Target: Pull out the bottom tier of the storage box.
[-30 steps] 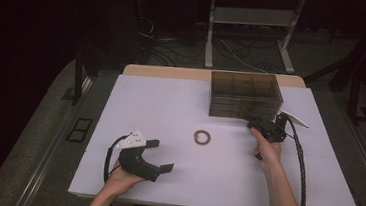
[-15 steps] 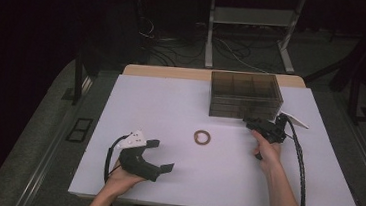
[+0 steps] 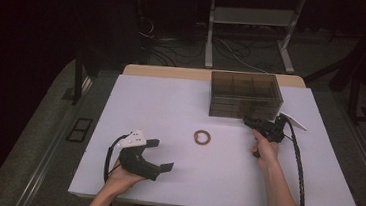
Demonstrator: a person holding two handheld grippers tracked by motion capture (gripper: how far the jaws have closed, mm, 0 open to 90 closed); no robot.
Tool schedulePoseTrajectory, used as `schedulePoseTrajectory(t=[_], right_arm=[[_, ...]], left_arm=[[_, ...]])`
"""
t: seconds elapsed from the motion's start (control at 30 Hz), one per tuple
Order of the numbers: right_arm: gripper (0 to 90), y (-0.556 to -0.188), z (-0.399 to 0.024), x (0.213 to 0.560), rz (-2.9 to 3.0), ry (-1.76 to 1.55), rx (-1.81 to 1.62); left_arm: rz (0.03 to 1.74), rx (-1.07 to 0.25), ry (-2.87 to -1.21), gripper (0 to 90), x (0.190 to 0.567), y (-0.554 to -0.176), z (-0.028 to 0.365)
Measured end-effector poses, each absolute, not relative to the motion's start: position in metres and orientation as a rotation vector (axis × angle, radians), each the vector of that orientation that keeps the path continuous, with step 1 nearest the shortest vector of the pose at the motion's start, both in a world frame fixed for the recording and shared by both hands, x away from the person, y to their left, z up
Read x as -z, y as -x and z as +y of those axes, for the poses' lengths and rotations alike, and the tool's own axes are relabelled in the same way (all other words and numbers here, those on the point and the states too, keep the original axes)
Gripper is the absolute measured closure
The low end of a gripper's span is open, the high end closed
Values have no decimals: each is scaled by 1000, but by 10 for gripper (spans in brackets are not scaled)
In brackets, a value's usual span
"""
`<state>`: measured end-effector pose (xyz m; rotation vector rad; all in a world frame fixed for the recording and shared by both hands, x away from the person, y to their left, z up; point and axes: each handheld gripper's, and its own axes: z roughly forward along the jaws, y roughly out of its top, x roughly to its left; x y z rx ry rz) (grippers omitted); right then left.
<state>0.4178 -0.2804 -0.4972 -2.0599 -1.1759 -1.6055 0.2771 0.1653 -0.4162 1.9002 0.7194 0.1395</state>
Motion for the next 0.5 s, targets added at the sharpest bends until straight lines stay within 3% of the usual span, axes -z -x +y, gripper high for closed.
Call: schedulePoseTrajectory(t=[0.5], right_arm=[[766,-423,-277,503,-1137,2033,1637]], left_arm=[[718,-141,-1904,0,417,-278,166]])
